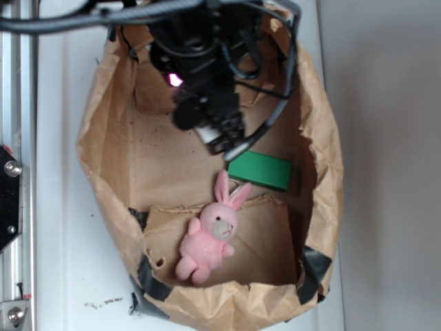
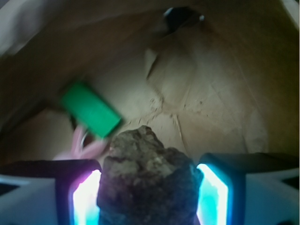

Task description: Grab the rock.

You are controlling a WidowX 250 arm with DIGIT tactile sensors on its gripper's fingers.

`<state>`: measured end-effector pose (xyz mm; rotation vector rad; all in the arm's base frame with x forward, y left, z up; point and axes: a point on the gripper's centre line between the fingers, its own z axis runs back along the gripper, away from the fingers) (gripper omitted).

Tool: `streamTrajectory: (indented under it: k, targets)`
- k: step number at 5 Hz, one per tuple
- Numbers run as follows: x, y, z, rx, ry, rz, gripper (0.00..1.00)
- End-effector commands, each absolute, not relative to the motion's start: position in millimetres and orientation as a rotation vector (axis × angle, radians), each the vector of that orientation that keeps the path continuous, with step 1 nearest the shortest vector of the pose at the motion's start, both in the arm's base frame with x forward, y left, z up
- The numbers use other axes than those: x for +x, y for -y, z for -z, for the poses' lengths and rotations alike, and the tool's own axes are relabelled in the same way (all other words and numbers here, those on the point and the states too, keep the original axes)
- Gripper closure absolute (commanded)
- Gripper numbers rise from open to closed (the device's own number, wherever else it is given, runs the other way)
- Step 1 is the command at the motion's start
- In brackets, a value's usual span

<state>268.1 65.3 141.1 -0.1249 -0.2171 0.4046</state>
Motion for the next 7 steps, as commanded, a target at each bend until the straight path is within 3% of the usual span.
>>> streamTrajectory:
  k: [1, 2, 4, 5, 7]
  targets:
    - [254.3, -58.7, -185.3, -0.159, 0.291, -0.146, 1.00]
    - [252.5, -45.1, -184.7, -0.152, 0.282, -0.078, 1.00]
    - [258.8, -26.4, -173.8, -0.090, 0.436, -0.163, 1.00]
    - [268.1, -23.1, -178.1, -0.064, 0.457, -0.197, 1.00]
    - [297.7, -27.4, -188.6, -0.042, 0.337, -0.178, 1.00]
